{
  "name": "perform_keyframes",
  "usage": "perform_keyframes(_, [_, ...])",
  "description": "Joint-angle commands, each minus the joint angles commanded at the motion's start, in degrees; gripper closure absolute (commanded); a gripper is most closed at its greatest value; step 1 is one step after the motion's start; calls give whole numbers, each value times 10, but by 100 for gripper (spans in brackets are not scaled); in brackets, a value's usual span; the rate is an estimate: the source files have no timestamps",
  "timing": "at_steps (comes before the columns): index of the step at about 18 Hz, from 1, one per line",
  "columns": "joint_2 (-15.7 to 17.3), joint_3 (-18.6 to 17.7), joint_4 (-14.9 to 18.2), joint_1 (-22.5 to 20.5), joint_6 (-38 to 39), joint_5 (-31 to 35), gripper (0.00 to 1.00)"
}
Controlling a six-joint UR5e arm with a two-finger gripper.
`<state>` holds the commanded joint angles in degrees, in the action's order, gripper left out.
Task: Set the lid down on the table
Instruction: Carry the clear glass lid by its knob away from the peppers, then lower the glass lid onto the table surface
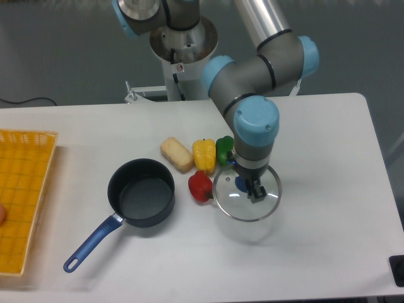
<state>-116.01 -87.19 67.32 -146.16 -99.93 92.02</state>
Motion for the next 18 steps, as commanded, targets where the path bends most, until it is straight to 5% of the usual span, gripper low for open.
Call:
perform_keyframes(8, [-30,5,-31,-13,-1,19,38])
perform_keyframes(18, [-55,2,-32,-16,1,16,38])
